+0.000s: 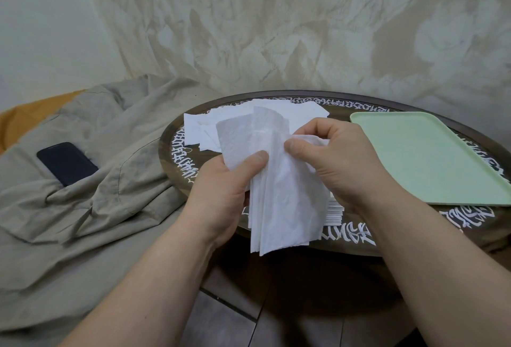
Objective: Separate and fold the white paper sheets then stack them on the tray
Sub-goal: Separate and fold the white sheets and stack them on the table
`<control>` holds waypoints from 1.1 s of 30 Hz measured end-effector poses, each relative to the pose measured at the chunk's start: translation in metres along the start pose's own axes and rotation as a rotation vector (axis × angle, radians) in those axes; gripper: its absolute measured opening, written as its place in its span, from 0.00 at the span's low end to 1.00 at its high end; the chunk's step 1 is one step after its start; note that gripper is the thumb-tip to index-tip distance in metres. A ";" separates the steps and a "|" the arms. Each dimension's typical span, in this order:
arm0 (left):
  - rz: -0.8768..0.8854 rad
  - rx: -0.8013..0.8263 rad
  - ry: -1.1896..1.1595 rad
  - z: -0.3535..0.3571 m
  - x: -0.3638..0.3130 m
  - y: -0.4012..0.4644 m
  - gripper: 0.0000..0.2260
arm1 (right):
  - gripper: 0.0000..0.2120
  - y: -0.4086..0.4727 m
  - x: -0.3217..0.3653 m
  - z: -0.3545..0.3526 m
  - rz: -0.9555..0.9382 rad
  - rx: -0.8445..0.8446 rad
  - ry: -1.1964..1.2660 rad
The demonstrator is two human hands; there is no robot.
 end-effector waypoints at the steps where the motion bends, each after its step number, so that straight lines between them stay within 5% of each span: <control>1: 0.003 0.015 0.009 0.000 0.000 0.000 0.05 | 0.05 0.000 0.000 0.000 -0.001 0.001 0.000; 12: 0.036 -0.054 0.084 -0.005 -0.001 0.000 0.11 | 0.06 0.000 0.001 0.000 -0.022 -0.011 -0.046; 19: 0.093 -0.075 0.317 -0.010 -0.005 0.001 0.07 | 0.14 -0.016 0.035 0.021 -0.560 0.067 -0.556; 26: 0.155 -0.053 0.479 -0.011 -0.012 0.000 0.10 | 0.12 -0.007 0.023 0.018 -0.419 0.143 -0.611; 33: 0.120 -0.074 0.315 -0.018 -0.007 0.002 0.11 | 0.03 -0.010 0.027 0.015 -0.458 0.073 -0.683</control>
Point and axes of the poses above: each hand's wrist, its own y-axis towards the middle knuckle, its own z-axis out of the palm, x = y × z, the point moved 6 cm from there along y, towards the middle knuckle, and after that the axes turned 7 degrees about x, right-handed, at the moved point
